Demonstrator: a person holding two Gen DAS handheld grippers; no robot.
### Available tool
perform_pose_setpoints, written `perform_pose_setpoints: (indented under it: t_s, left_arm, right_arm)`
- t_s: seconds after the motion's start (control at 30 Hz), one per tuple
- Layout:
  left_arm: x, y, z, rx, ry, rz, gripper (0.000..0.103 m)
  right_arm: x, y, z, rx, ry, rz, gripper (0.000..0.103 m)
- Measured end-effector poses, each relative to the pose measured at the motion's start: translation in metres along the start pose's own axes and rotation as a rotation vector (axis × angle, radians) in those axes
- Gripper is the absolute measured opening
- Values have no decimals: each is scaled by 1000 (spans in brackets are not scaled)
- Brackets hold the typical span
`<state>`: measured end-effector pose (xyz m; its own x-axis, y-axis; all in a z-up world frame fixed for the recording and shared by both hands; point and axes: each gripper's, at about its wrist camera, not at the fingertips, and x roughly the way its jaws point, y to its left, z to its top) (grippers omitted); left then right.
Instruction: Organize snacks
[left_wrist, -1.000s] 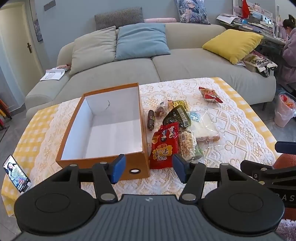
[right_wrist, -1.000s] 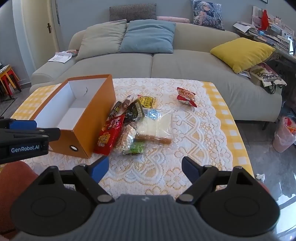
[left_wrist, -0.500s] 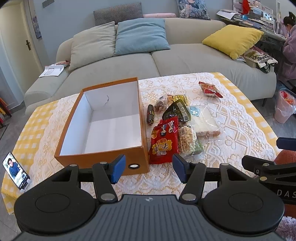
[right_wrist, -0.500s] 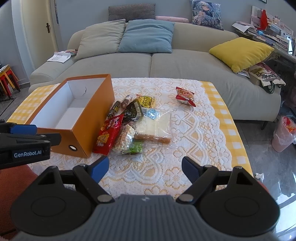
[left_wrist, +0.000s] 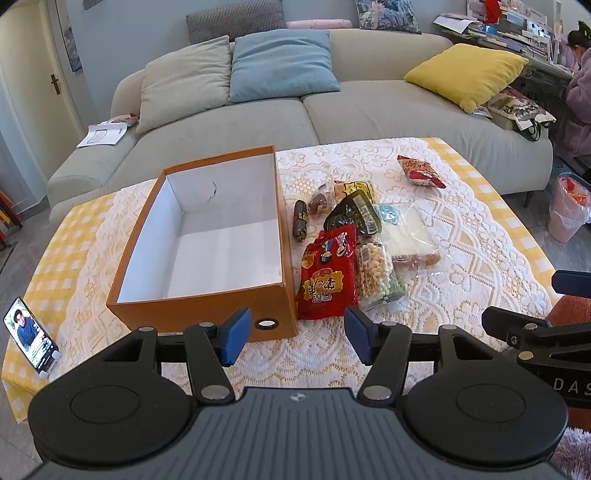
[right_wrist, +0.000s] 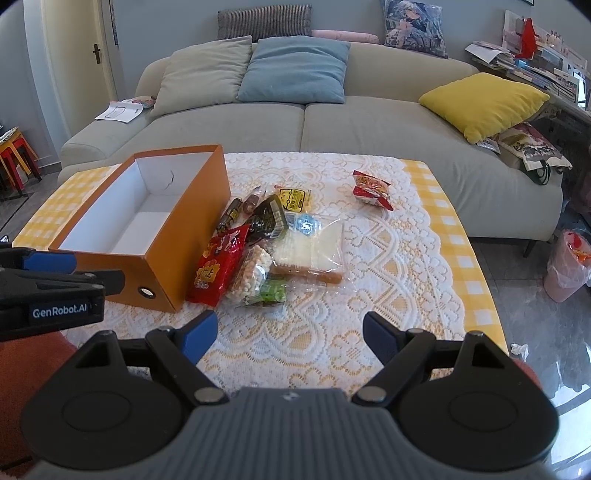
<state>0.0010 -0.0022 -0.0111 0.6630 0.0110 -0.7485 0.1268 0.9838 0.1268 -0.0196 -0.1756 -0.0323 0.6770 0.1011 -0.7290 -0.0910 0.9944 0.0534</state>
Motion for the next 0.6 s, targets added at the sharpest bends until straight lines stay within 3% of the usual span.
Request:
perform_pose_setpoints:
  t_s: [0.6]
  left_arm:
    - [1, 1, -1, -3, 7, -1, 68]
  right_arm:
    - [3, 1, 0, -10, 9, 6, 84]
